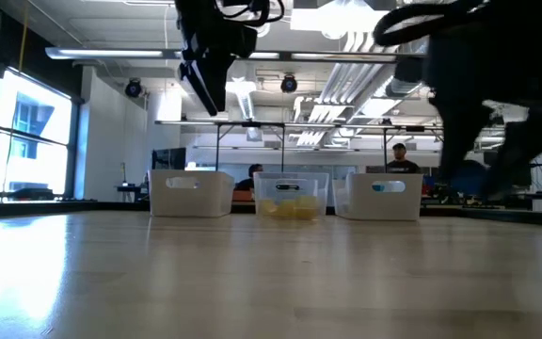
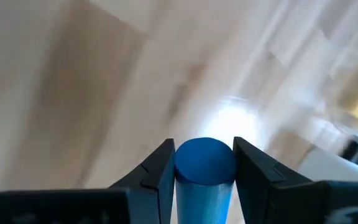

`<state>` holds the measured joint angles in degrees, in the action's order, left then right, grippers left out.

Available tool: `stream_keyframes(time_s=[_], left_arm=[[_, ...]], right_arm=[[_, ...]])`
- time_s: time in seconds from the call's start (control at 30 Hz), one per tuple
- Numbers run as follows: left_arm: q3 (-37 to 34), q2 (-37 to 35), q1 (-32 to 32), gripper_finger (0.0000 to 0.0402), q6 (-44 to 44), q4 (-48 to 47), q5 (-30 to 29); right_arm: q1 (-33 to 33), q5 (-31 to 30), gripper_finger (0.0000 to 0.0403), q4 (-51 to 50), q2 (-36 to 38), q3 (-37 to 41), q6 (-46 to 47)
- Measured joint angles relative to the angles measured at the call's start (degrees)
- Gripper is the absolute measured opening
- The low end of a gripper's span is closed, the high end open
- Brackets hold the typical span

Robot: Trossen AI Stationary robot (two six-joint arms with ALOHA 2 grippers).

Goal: Sort & place blocks by color
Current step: Put the blue block into the right white bin

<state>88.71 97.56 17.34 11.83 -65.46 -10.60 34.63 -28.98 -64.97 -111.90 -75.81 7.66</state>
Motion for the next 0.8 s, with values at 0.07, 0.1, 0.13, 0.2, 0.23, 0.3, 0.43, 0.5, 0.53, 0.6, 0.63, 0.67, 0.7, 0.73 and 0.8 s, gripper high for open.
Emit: stream_keyframes(time_s=[0.07,0.1,0.13,0.2,0.23,0.3,0.43,0.5,0.53,0.6,0.63,0.67,0.7,0.73,0.8], left_arm=[[0.0,0.0,-0.39,0.0213,-0.04,-0.28,-1.78],[0.0,0.0,-0.6,0.0213,-0.32,-0.46,-2.67],[0.0,0.0,-0.73,0.0213,-0.6,-0.72,-3.37],[-0.07,-0.26,-0.89,0.0213,-1.3,-1.25,-3.76],[-0.07,-0.52,-0.89,0.0213,-1.39,-1.26,-3.75],[-0.07,-1.31,-0.89,0.0213,-1.5,-1.4,-3.69],[-0.07,-2.81,-0.89,0.0213,-1.52,-1.84,-3.58],[-0.07,-3.71,-0.94,0.0213,-1.85,-2.04,-3.57],[-0.09,-4.2,-0.94,0.0213,-2.06,-2.05,-3.46],[-1.09,-5.4,-1.16,0.0213,-2.4,-1.29,-3.44],[-2.1,-6.16,-1.26,0.0213,-2.4,-1.15,-3.48],[-3.03,-6.84,-1.3,0.0213,-2.4,-1.0,-3.42],[-4.05,-7.66,-1.41,0.0213,-2.36,-0.63,-3.3],[-5.28,-8.65,-1.46,0.0213,-2.09,-0.52,-3.3],[-7.7,-10.79,-1.46,0.0213,-1.38,-0.28,-3.33]], right_arm=[[-3.03,-2.25,0.0107,-0.38,0.53,0.0,-0.91],[-4.67,-3.08,0.0107,-0.49,0.95,-0.01,-1.59],[-6.4,-4.09,0.0107,-0.59,1.37,-0.02,-2.27],[-10.08,-5.4,0.0107,-0.65,2.3,-0.02,-3.7],[-11.88,-6.29,0.0107,-0.79,2.93,-0.02,-4.36],[-15.43,-8.09,0.0107,-1.06,4.48,-0.04,-5.54],[-22.78,-10.77,0.0107,-0.48,7.74,-0.12,-8.2],[-26.55,-11.17,0.0107,0.4,9.36,-0.13,-9.21],[-28.34,-11.31,0.0107,0.94,10.02,-0.13,-9.62],[-31.95,-11.29,0.0107,2.01,11.32,-0.13,-10.62],[-33.68,-11.34,0.0107,3.02,11.94,-0.13,-11.13],[-35.39,-11.53,0.0107,3.88,12.52,-0.15,-11.62],[-37.04,-11.96,0.0107,4.66,13.05,-0.15,-12.43],[-38.63,-12.4,0.0107,5.77,13.65,-0.14,-13.34],[-41.64,-12.98,0.0107,8.42,14.43,-0.15,-15.29]])
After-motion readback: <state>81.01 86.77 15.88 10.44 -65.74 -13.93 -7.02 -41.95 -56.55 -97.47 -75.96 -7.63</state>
